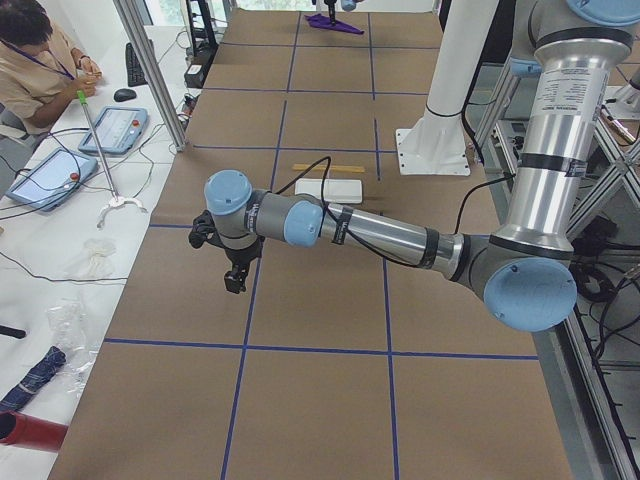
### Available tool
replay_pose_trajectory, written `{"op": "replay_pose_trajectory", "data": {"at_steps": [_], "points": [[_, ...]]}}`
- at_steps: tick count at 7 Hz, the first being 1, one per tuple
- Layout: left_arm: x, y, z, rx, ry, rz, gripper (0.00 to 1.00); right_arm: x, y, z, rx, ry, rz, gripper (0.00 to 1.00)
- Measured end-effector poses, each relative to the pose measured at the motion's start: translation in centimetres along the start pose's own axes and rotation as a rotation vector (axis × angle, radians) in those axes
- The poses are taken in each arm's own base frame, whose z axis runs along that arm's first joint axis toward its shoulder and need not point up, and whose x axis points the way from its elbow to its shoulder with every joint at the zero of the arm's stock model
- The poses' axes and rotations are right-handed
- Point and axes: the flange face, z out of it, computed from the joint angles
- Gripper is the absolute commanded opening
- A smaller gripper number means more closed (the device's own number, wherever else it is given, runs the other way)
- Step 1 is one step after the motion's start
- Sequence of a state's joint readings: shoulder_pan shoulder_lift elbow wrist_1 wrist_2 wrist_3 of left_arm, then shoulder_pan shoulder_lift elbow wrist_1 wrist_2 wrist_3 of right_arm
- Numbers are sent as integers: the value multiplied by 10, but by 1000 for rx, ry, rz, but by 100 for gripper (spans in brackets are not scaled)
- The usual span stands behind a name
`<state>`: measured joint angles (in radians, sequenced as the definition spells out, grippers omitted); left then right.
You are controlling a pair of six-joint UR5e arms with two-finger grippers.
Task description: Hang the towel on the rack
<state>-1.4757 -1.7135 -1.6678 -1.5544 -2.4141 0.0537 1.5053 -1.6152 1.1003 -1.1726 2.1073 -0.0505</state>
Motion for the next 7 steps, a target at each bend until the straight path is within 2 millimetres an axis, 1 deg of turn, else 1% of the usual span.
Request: {"op": "replay_pose_trajectory", "data": {"at_steps": [1, 2, 4, 5, 6, 7], "points": [[1, 0, -1, 2, 0, 2, 100, 2, 3, 2, -3, 2, 2, 13], [2, 0, -2, 4, 0, 4, 100, 2, 5, 3, -6, 2, 4, 0], [3, -1, -3, 6, 0, 7, 100, 3, 7, 5, -8, 2, 7, 0], [3, -1, -3, 7, 0, 8, 100, 7, 5, -4, 12, -8, 19, 0], [4, -1, -3, 9, 13, 10, 100, 7, -4, -33, 70, -52, 40, 0], [7, -2, -2, 16, 46, 18, 100, -9, -23, -78, 137, -122, 58, 0]]}}
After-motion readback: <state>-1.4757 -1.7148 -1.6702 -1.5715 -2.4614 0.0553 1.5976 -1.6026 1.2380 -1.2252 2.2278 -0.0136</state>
